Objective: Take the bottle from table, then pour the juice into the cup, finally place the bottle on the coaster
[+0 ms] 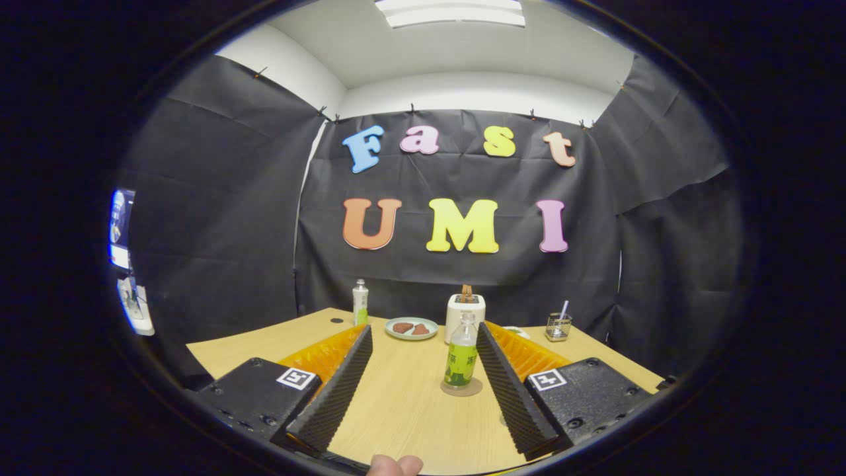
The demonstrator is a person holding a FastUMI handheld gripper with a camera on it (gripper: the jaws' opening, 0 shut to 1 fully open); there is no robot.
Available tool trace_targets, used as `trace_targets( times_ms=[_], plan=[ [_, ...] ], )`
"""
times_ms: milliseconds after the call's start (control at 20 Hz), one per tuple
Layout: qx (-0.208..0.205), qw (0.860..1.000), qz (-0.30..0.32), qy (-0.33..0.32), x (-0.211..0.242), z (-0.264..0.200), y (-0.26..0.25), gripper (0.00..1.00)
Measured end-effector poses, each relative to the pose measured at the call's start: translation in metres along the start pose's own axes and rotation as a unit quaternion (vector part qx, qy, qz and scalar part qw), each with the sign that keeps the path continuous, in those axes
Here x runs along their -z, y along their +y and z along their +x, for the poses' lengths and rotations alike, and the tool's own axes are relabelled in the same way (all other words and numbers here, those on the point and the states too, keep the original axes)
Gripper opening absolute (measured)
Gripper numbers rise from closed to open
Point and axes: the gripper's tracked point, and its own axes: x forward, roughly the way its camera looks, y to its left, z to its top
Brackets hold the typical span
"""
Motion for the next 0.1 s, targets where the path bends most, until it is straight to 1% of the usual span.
trace_targets(
  times_ms=[100],
  plan=[
    [0.004, 1.000, 0.001, 0.001, 0.0008, 0.0011, -0.0030, 1.00]
  ],
)
